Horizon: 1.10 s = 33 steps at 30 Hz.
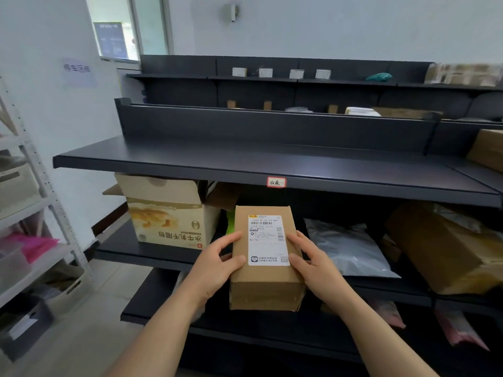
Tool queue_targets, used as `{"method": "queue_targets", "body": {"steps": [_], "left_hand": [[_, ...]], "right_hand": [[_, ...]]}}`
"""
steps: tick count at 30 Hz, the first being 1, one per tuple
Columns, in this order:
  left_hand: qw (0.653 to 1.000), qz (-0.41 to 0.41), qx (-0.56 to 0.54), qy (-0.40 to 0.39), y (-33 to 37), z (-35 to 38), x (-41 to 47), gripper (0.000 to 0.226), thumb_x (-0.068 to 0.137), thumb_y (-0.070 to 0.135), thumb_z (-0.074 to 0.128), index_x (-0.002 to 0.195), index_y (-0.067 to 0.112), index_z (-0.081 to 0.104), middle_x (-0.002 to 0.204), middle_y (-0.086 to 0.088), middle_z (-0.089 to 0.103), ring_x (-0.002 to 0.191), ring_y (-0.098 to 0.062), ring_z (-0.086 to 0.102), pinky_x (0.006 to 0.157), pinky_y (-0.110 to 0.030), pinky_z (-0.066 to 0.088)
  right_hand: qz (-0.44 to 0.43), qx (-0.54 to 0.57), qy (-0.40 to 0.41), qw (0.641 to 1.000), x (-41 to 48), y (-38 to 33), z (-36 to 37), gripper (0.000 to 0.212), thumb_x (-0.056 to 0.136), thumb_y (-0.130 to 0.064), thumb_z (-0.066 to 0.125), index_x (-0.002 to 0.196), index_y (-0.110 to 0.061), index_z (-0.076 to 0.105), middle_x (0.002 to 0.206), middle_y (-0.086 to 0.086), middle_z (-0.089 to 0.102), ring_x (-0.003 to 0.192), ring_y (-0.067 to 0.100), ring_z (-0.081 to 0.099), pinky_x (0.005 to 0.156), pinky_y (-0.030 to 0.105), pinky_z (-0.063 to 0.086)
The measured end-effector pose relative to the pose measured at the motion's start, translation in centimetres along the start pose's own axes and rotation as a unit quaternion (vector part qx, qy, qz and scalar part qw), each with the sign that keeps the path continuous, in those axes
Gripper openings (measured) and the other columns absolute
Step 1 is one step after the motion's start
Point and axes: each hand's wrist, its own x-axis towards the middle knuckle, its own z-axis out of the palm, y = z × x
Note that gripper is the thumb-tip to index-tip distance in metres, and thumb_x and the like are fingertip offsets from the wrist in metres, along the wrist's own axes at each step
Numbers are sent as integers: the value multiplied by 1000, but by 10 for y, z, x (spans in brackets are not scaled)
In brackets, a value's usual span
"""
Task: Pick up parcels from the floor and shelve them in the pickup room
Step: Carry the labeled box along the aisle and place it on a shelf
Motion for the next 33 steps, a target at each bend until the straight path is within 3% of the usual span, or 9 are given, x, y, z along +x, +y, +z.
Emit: {"method": "queue_targets", "body": {"steps": [2,6,12,16,23,25,27,30,33], "left_hand": [[1000,10,14,-17,0,-15,6,53,87,14,63,133,37,50,134,6,50,116,-16,56,91,-34,54],[998,29,13,-56,10,-43,12,52,88,15,63,133,37,48,133,5,52,114,-15,58,75,-21,55],[994,85,13,-63,35,-72,23,50,87,15,65,130,37,51,135,5,51,114,-13,56,85,-26,54],[991,123,10,-58,62,-79,32,52,86,14,65,133,30,51,133,4,52,107,-8,58,78,-19,55],[982,180,39,-39,122,-72,60,50,87,18,65,134,27,52,129,9,49,92,2,55,59,-4,47],[979,195,48,-29,136,-68,72,50,87,20,65,134,27,52,129,9,48,98,-2,54,61,-6,46],[977,203,57,-19,148,-61,86,49,87,22,65,134,27,52,130,10,47,106,-6,50,64,-10,45],[979,200,40,-15,160,-50,109,48,86,21,65,132,26,54,130,7,48,103,-7,52,61,-10,47],[981,191,32,-18,168,-41,136,48,86,22,65,132,28,53,132,4,50,110,-14,54,81,-26,53]], "right_hand": [[7,0,22,1000,1,-8,12,49,96,-20,48,142,-34,36,135,-30,24,128,8,41,101,27,42],[12,6,61,998,1,-31,30,47,96,-17,47,140,-32,39,131,-32,26,123,4,43,88,18,40],[-13,-14,109,994,8,-70,40,44,96,-15,48,137,-30,43,128,-34,31,99,-19,43,71,0,40],[-29,-17,138,990,17,-96,29,46,95,-17,50,139,-29,42,133,-25,30,116,-2,38,81,14,40],[-65,-31,166,983,47,-136,-10,44,95,-17,49,138,-28,46,137,-18,40,119,6,45,93,22,42],[-73,-42,178,980,62,-141,-24,44,94,-17,51,137,-26,48,140,-12,44,127,9,43,103,27,38],[-72,-39,181,980,77,-145,-38,44,93,-18,51,136,-25,49,139,-9,48,126,11,46,104,31,39],[-63,-28,182,981,99,-149,-57,44,93,-20,51,136,-25,49,139,-5,49,122,15,50,101,34,43],[-60,-20,184,981,122,-150,-75,43,93,-21,52,136,-23,49,139,-3,49,118,14,52,90,25,43]]}}
